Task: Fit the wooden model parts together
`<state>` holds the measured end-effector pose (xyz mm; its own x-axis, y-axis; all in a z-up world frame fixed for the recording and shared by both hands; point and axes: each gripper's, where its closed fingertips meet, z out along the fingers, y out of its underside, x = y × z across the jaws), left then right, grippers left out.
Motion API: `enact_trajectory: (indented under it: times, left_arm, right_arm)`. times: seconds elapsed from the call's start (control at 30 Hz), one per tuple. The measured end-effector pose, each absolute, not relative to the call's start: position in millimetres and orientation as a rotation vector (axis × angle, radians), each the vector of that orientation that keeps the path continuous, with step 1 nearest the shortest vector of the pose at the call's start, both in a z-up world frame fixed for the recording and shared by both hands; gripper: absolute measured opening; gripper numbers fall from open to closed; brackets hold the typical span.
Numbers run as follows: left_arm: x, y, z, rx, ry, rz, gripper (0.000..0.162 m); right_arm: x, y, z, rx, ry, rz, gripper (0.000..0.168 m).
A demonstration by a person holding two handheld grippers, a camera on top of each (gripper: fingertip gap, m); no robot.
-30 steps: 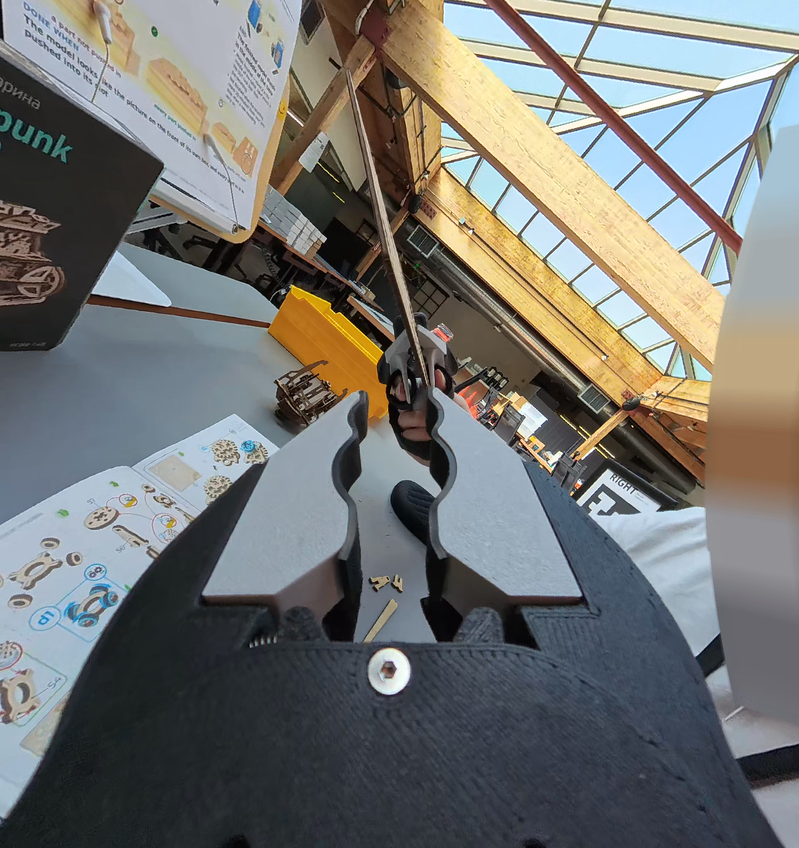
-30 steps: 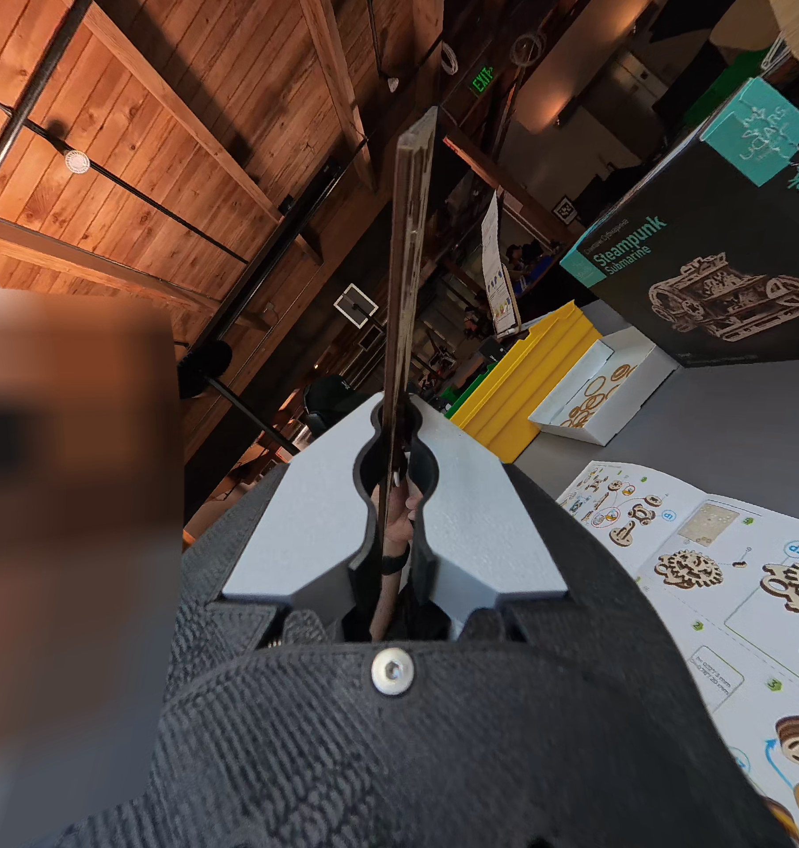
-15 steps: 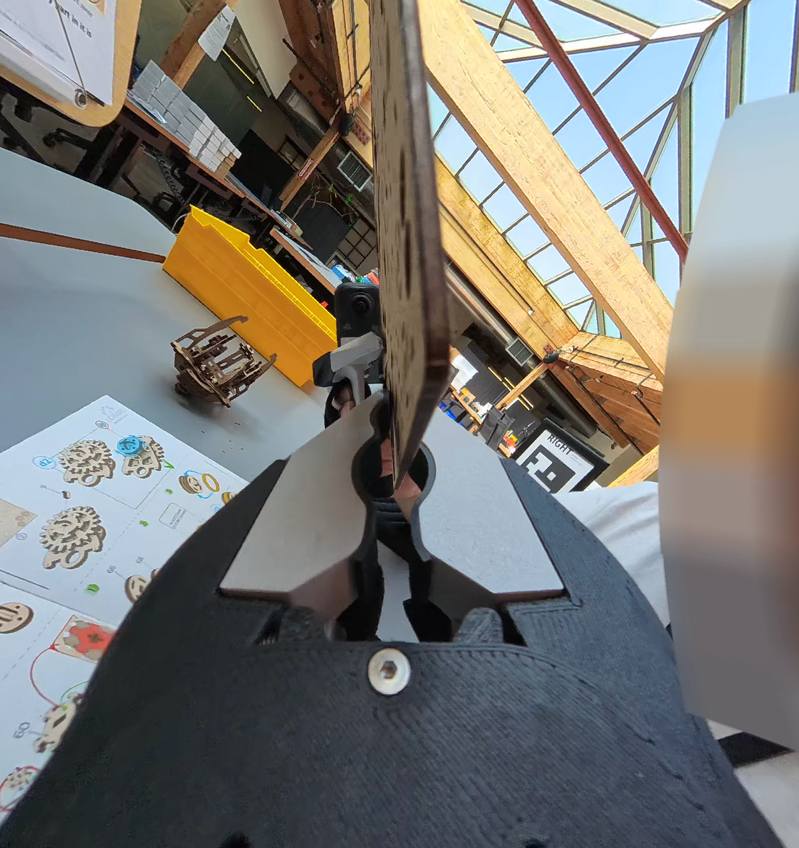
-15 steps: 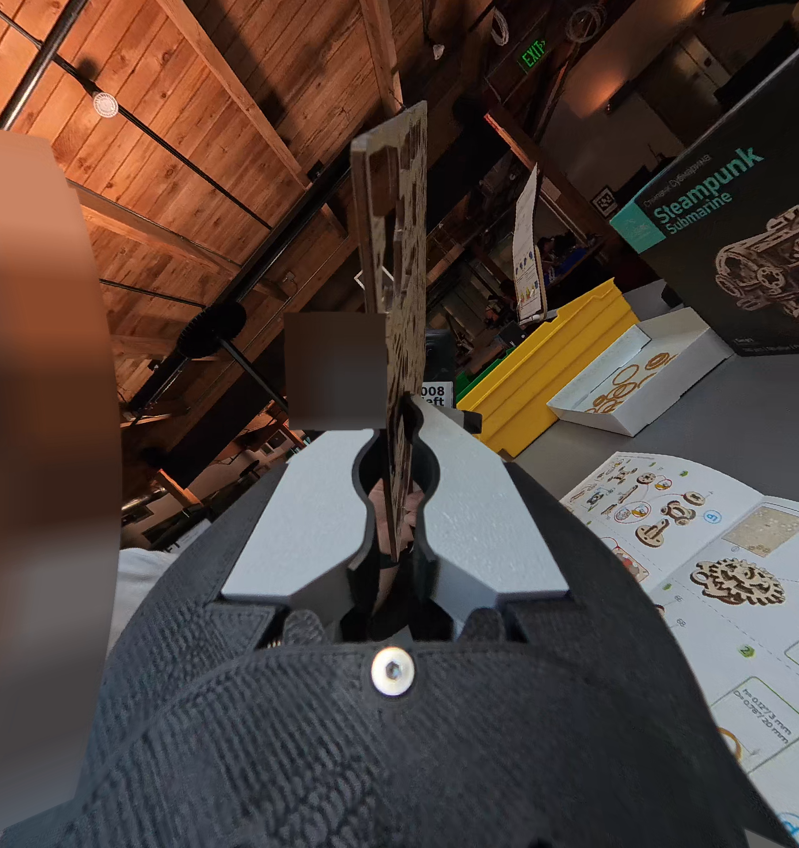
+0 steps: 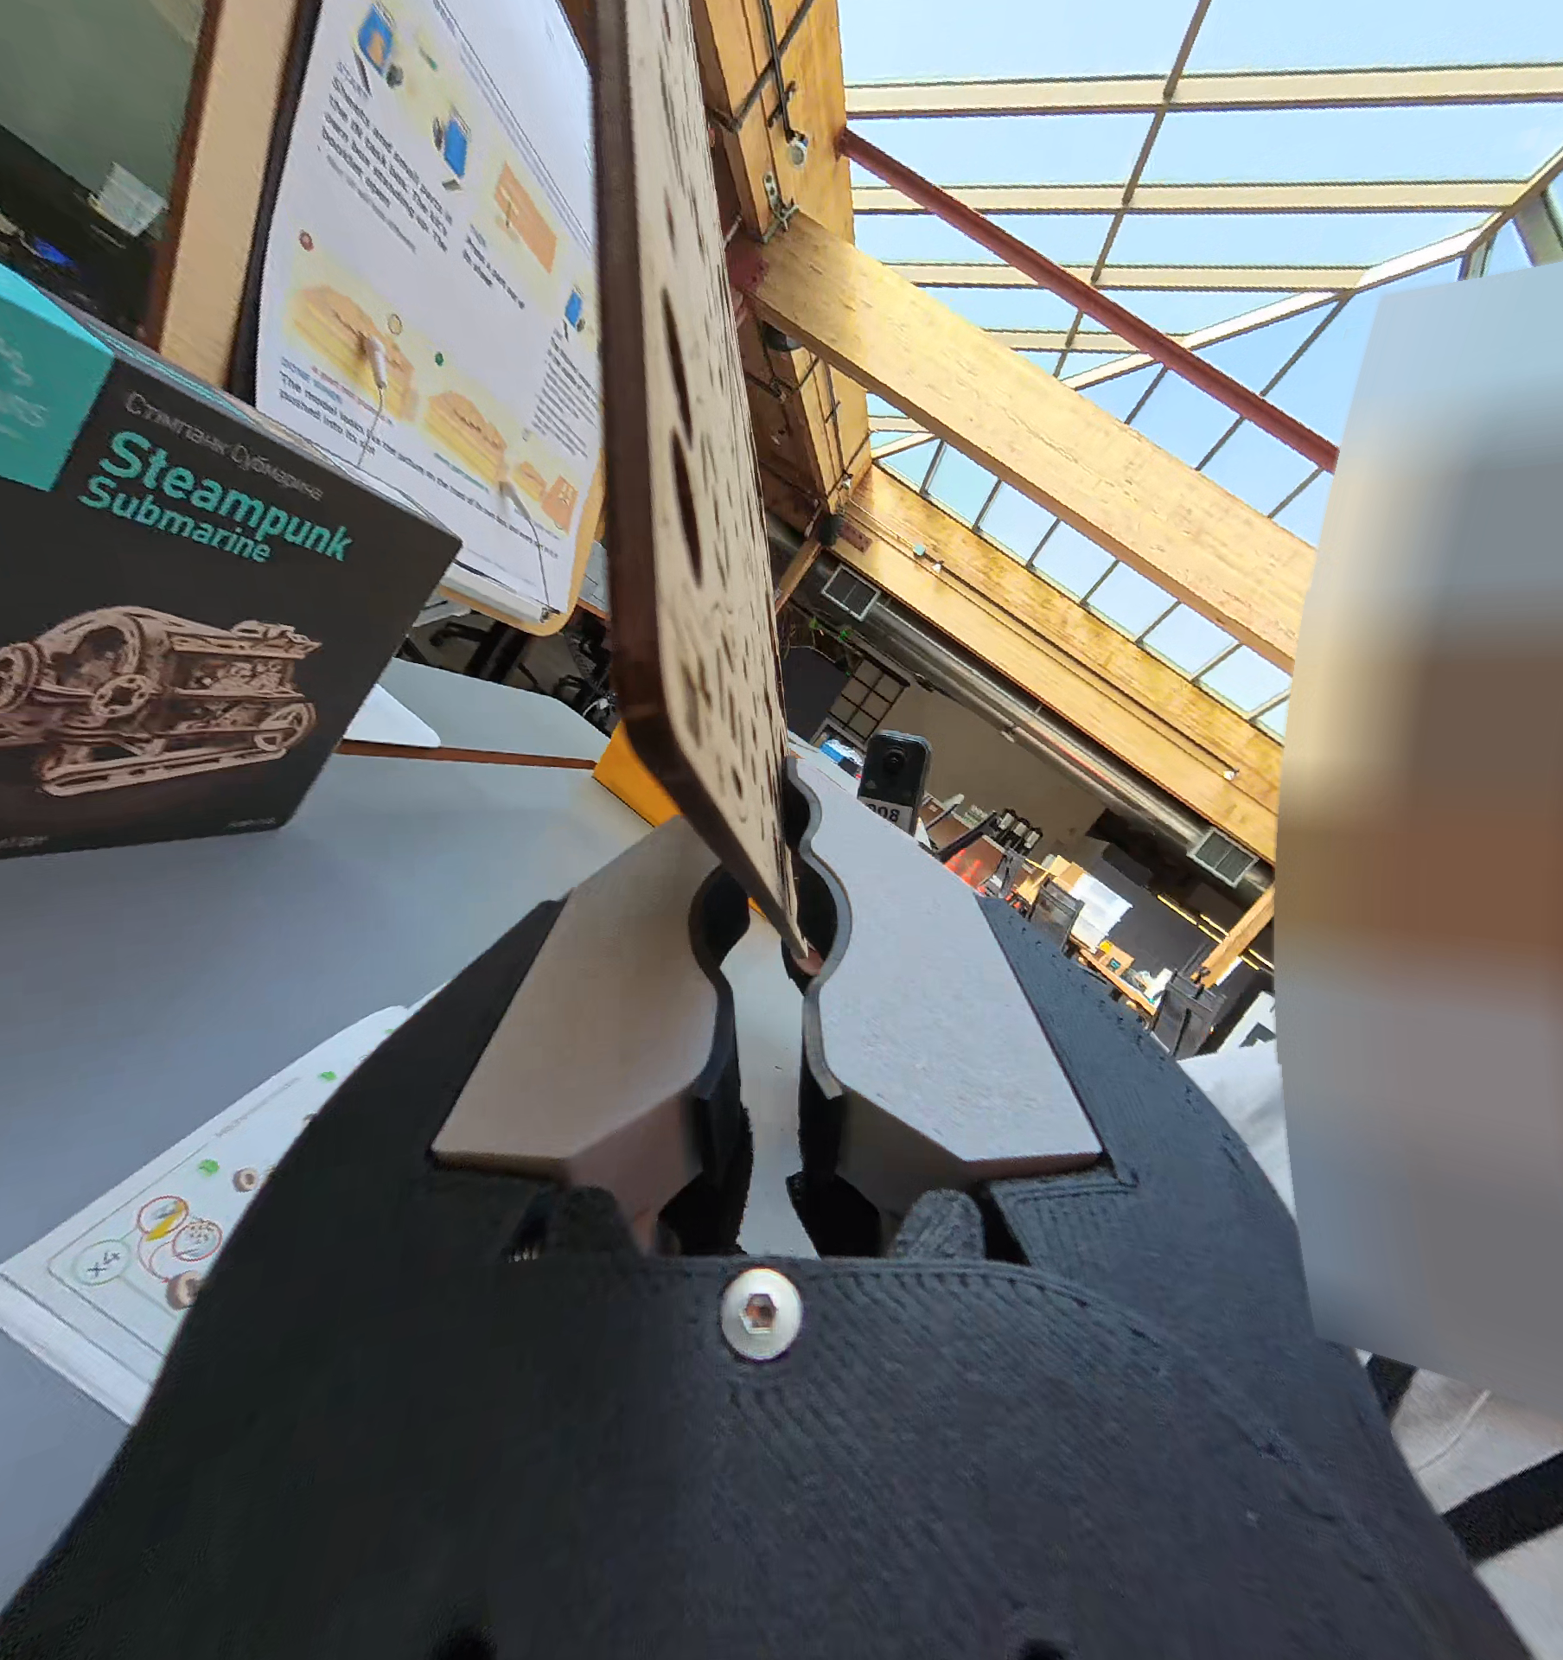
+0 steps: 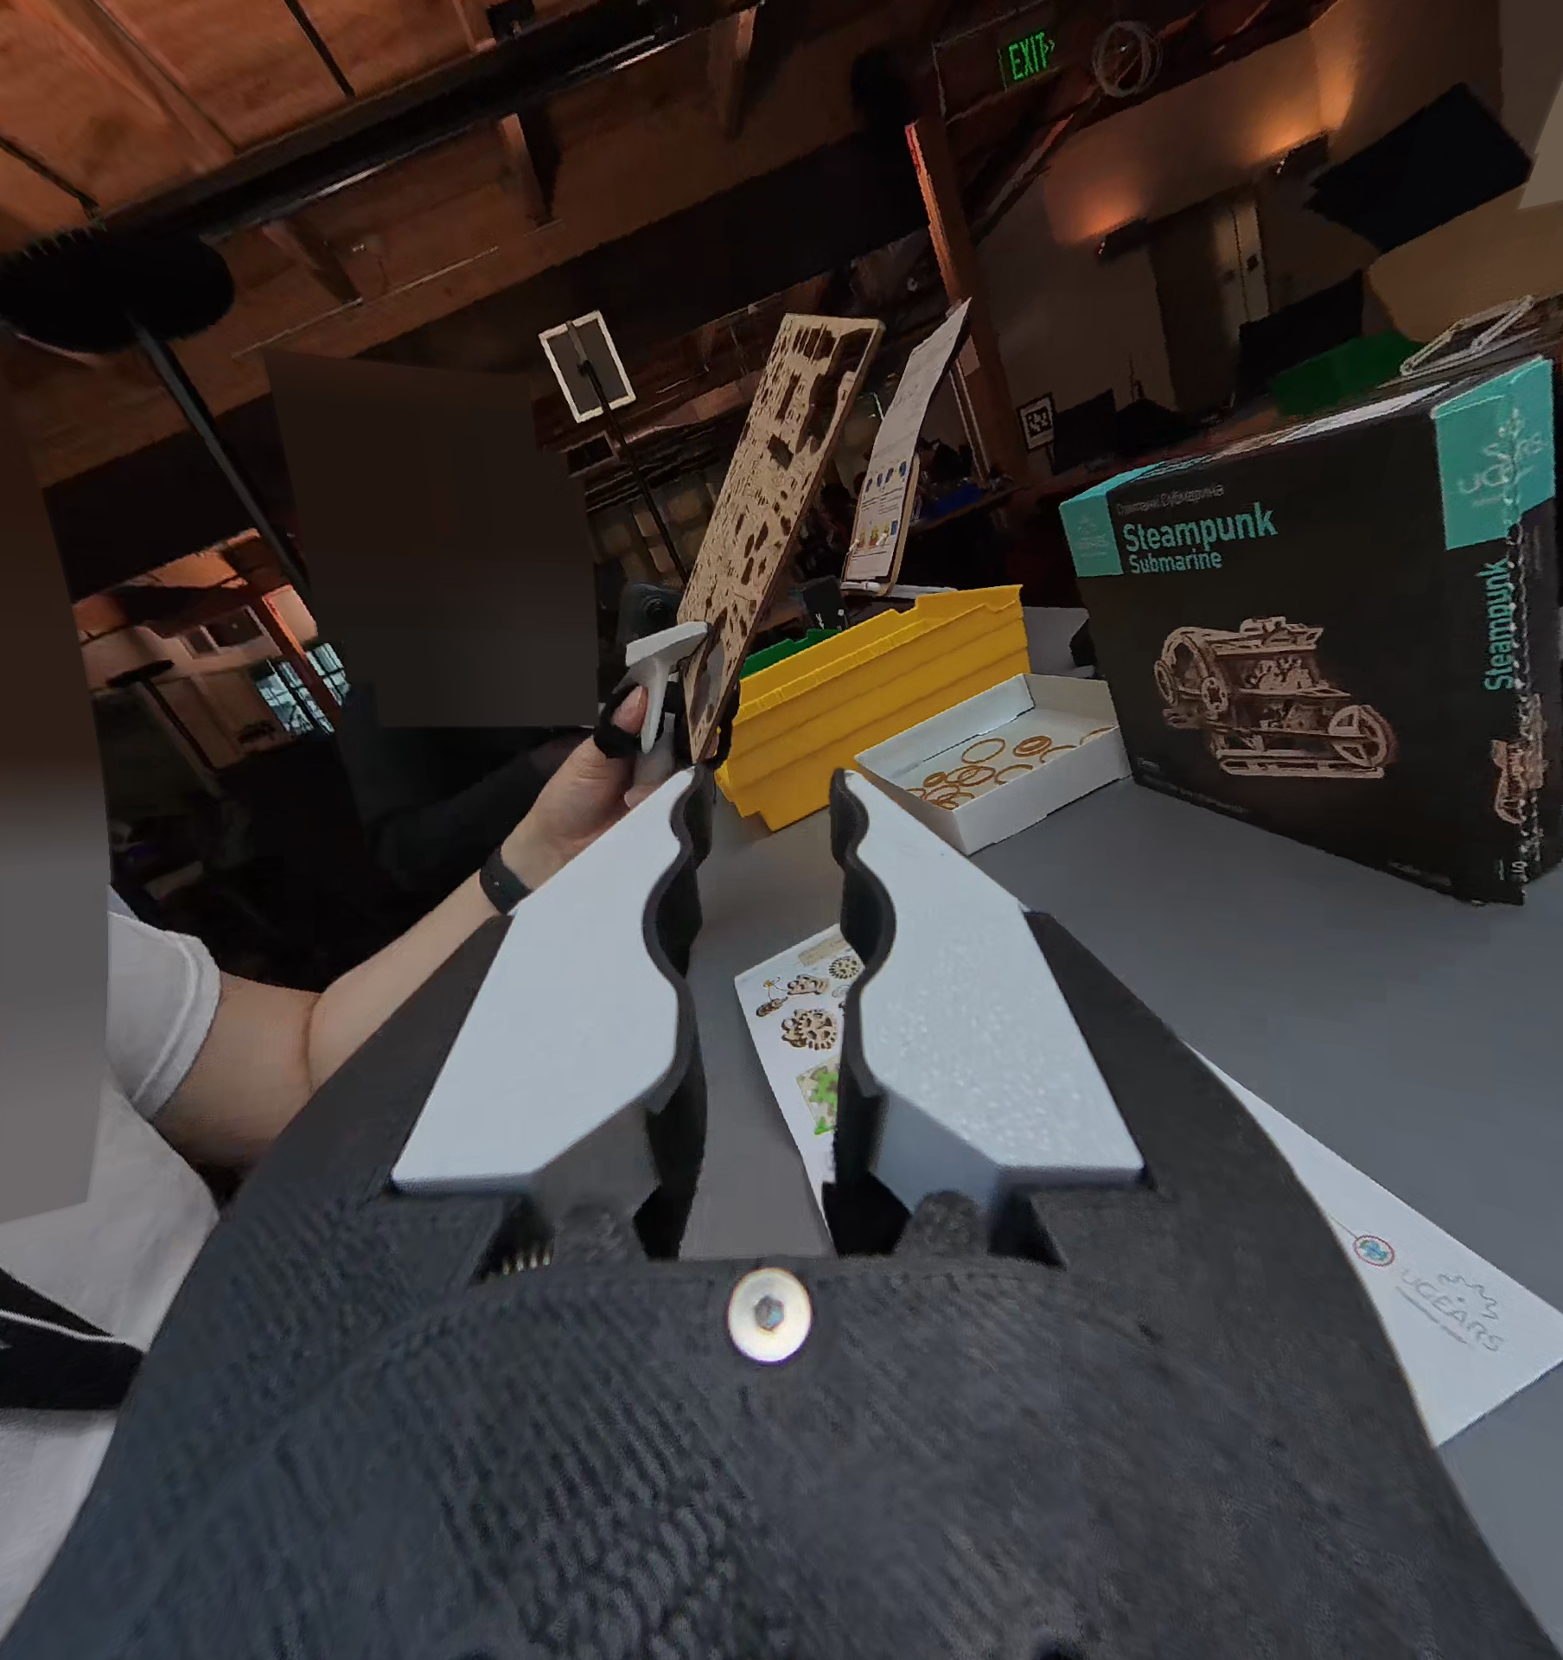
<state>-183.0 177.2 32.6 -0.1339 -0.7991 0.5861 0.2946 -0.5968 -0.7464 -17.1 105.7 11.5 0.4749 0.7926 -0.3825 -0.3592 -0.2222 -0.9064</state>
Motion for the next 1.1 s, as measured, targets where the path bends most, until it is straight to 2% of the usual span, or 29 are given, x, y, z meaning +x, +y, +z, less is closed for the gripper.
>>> enact_trajectory:
  times: [0.2,0.33,0.47,0.7,1.1]
  left_arm:
    - [-176.8,177.5,24.5,-1.391,0.598,-1.851,0.000]
    - [-169.4,178.3,11.6,-1.464,0.661,-1.756,0.000]
    - [-169.9,180.1,8.7,-1.486,0.688,-1.674,0.000]
    - [-172.7,183.0,5.1,-1.511,0.690,-1.673,0.000]
    - [-180.6,190.6,1.8,-1.547,0.682,-1.626,0.000]
  right_arm:
    - [-44.5,100.0,-16.9,-1.475,-0.718,0.751,0.025]
    - [-39.1,111.7,-26.2,-1.489,-0.745,0.444,0.039]
    - [-22.6,114.1,-6.5,-1.374,-0.706,0.200,0.052]
    - [-18.6,115.6,-6.1,-1.361,-0.687,0.217,0.053]
    - [-14.9,122.8,-19.5,-1.430,-0.717,0.136,0.045]
